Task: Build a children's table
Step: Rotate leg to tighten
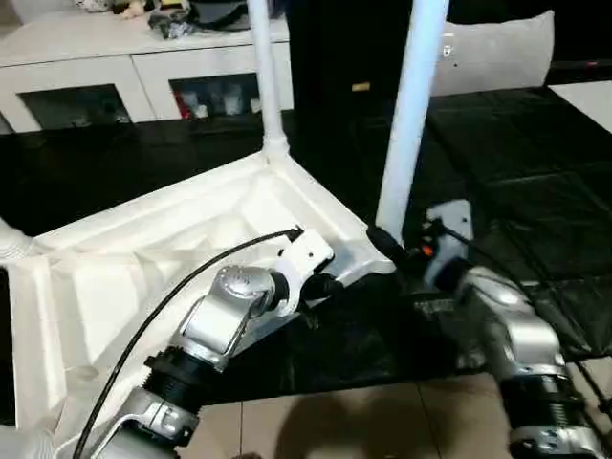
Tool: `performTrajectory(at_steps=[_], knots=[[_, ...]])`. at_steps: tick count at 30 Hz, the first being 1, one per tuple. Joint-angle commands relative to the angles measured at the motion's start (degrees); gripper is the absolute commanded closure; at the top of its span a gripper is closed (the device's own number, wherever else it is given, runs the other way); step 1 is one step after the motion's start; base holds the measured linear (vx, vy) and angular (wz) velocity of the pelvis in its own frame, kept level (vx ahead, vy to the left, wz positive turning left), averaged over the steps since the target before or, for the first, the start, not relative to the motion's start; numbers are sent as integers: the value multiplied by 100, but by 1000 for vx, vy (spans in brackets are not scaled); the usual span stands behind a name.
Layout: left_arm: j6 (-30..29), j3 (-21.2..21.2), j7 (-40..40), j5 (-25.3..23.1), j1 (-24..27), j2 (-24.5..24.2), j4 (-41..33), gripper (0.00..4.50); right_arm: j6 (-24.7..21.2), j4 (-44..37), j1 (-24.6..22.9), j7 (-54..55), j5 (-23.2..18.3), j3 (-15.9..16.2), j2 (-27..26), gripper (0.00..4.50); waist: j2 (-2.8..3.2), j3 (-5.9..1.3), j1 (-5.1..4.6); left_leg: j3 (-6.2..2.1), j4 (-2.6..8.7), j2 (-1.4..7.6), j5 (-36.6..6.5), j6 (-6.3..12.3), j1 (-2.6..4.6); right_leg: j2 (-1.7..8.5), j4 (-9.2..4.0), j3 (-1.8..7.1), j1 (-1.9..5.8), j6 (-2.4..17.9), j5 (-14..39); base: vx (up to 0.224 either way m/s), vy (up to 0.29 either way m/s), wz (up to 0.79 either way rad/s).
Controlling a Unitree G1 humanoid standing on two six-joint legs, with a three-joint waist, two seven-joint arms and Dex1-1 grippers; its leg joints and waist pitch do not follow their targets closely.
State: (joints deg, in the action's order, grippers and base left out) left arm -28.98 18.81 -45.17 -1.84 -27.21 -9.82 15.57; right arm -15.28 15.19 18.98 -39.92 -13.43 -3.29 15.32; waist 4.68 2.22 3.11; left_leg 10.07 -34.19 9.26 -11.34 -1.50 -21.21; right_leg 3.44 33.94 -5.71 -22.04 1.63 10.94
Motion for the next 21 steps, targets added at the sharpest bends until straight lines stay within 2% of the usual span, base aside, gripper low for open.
performTrajectory(at_steps=[1,4,6,7,8,9,10,11,12,13,14,15,16,17,21], knots=[[317,9,-309,53,-33,-195,29,450,0,-292,-115,-774,-157,281,216,91,-94,-312,34,-179,355,389,-871,592,12,579,-508,350,290,831,1539,0,0,0],[524,65,-556,69,-18,-382,53,450,41,-340,-146,-1097,-153,329,478,77,-96,-303,61,-181,366,393,-885,600,14,576,-514,342,275,791,1706,0,0,0],[850,229,-1133,114,33,-750,12,450,80,-401,-159,-1749,-285,378,876,77,-105,-301,81,-195,369,392,-1007,591,23,581,-539,339,278,735,1906,0,0,0],[850,229,-1133,114,33,-750,12,450,80,-401,-159,-1749,-285,378,876,77,-105,-301,81,-195,369,392,-1007,591,23,581,-539,339,278,735,1906,0,0,0],[1021,345,-1469,122,50,-961,-16,450,95,-414,-161,-2147,-369,423,1093,77,-98,-299,89,-192,373,415,-999,618,20,581,-514,353,272,735,1862,0,0,0],[1153,443,-1701,100,50,-1115,-17,450,133,-387,-152,-2424,-397,469,1243,77,-145,-296,85,-184,374,414,-995,628,19,574,-516,347,268,747,1848,0,0,0],[1220,490,-1812,83,44,-1187,-8,450,156,-363,-139,-2551,-402,494,1312,77,-154,-296,98,-184,374,419,-977,638,23,581,-507,349,266,762,1837,0,0,0],[1220,490,-1812,83,44,-1187,-8,450,156,-363,-139,-2551,-402,494,1312,77,-132,-299,107,-186,372,425,-961,640,32,583,-494,349,256,791,1822,0,0,0],[1369,564,-1998,47,23,-1316,24,450,192,-343,-115,-2823,-433,538,1443,77,-175,-296,111,-168,369,428,-916,633,38,578,-501,352,245,826,1792,0,0,0],[1516,624,-2159,14,-4,-1425,60,450,204,-331,-92,-3076,-470,579,1553,77,-184,-299,160,-169,362,426,-892,658,33,587,-496,351,256,834,1812,0,0,0],[1637,671,-2331,13,-26,-1509,81,450,178,-329,-70,-3305,-508,619,1639,77,-165,-305,213,-168,358,440,-847,676,44,586,-481,359,245,827,1802,0,0,0],[1721,722,-2524,24,-42,-1595,78,450,175,-334,-50,-3517,-526,677,1716,77,-160,-302,221,-162,360,449,-823,666,43,588,-472,362,241,839,1764,0,0,0],[1721,722,-2524,24,-42,-1595,78,450,175,-334,-50,-3517,-526,677,1716,77,-191,-304,237,-158,359,449,-812,670,51,585,-480,360,234,847,1745,0,0,0],[1888,840,-2915,87,-73,-1767,49,450,181,-306,4,-3850,-547,834,1835,93,-187,-309,281,-163,360,455,-770,666,54,591,-451,362,236,886,1666,0,0,0],[2092,1015,-3413,149,-99,-1942,-50,450,245,-241,92,-4220,-501,1077,1907,131,-201,-303,327,-155,369,468,-830,612,67,603,-451,373,224,912,1697,0,0,0]])
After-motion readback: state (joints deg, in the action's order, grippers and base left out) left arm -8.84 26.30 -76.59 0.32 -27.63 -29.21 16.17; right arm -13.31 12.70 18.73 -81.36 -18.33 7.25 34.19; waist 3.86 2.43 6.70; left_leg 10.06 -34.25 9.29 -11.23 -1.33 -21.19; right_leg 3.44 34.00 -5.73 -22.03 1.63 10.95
